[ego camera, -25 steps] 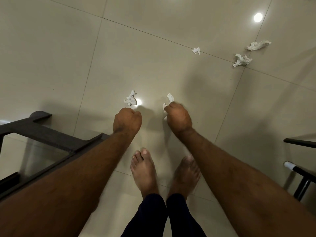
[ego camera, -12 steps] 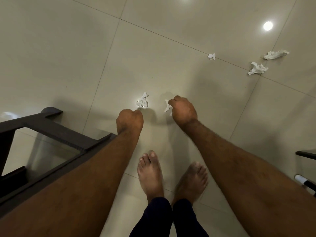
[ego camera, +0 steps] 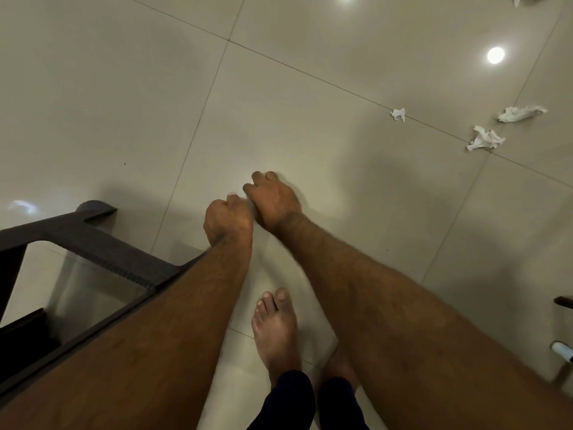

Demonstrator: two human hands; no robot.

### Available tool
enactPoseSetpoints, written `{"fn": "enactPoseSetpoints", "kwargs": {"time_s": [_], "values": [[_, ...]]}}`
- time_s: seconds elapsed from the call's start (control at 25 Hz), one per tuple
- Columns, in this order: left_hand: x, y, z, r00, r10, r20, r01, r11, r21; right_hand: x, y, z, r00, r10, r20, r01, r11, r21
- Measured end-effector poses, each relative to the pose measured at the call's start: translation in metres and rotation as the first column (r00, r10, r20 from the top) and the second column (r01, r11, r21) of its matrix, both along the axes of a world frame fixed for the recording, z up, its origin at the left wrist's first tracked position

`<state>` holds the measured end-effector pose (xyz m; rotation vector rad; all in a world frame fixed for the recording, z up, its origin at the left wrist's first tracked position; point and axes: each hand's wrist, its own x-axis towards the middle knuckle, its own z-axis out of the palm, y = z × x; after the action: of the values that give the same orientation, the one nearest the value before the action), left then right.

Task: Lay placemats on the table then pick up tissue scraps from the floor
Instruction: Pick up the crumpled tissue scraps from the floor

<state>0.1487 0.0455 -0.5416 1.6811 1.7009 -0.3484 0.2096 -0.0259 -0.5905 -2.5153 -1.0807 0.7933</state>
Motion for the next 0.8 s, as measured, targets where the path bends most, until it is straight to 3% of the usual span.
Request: {"fn": "enactPoseSetpoints", "kwargs": {"time_s": [0.12,0.28,0.6,0.72,0.8], "values": [[0.0,0.003,-0.001,1.0,0.018,-0.005,-0.018,1.0,-0.004,-0.003,-0.004,-0.002,0.999,0.045,-0.016,-0.045,0.999,-0.007],[0.006,-0.005,0.004,0.998,0.053,0.025,-0.05,0.992,-0.118,0.005,-0.015,0.002,0.998,0.026,-0.049,-0.027,0.999,-0.024],[0.031,-0.04,0.007,0.994,0.055,0.094,-0.046,0.995,-0.09,0.001,-0.068,-0.009,0.999,-0.037,0.008,0.036,0.998,0.053],[0.032,-0.055,0.008,0.982,0.107,0.153,-0.077,0.98,-0.185,0.004,-0.089,-0.01,0.968,-0.216,-0.129,0.225,0.972,0.067],[0.032,-0.066,0.009,0.972,0.143,0.189,-0.096,0.966,-0.238,0.01,-0.108,-0.004,0.84,-0.483,-0.248,0.521,0.846,0.114]]}}
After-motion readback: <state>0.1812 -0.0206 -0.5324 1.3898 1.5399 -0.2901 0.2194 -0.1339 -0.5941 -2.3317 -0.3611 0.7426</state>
